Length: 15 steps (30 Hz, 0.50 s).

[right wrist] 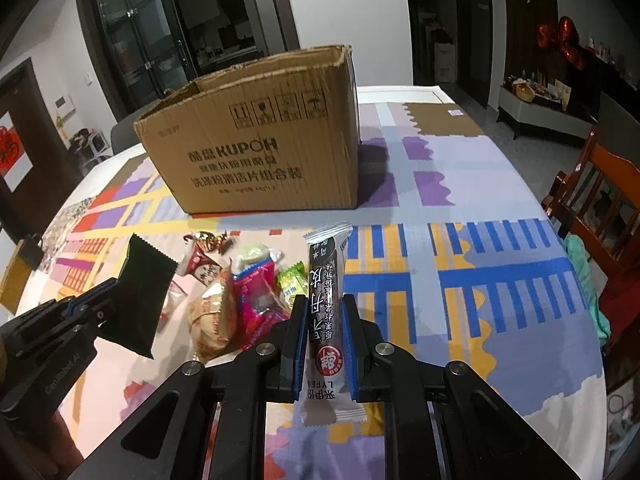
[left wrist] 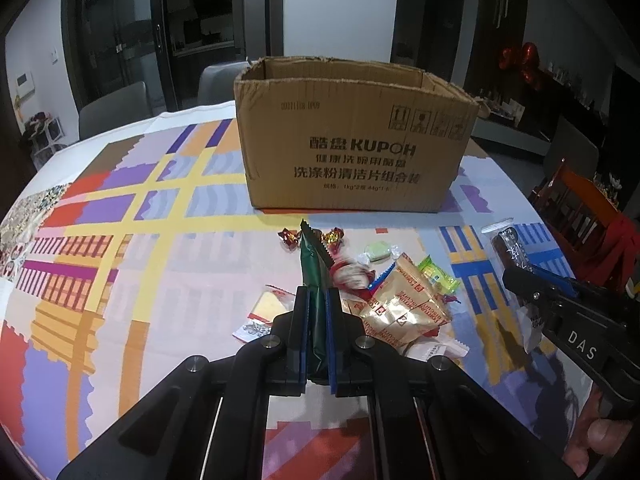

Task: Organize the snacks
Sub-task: 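Lift the green bar and stick pack and carry both toward the cardboard box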

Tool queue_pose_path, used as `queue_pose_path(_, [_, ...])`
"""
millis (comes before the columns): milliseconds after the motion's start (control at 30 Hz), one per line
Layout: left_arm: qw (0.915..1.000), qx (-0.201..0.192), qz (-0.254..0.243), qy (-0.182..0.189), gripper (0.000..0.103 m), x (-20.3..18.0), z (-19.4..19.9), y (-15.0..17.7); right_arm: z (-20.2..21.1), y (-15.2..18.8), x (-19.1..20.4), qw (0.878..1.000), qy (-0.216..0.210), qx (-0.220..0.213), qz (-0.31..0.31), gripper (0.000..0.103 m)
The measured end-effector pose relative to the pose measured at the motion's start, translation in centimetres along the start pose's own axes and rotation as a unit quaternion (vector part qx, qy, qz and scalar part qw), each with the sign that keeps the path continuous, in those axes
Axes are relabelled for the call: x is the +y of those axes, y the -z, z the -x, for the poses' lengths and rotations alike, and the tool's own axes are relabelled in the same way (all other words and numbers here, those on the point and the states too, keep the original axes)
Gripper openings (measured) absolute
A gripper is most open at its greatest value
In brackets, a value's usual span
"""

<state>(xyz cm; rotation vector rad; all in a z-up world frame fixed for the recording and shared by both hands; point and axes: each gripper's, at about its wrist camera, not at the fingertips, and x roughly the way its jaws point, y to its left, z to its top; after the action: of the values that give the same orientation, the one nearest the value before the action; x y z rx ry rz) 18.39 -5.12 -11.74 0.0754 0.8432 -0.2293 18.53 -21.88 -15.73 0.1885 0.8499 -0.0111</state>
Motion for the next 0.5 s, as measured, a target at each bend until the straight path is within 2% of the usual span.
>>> queue_pose_path(500, [0.9998,-0.019,-0.001,-0.006,0.009,0.0,2.1,-1.0,2.2,-1.0,0.6,1.000,-0.009,-0.026,0.003,0.017])
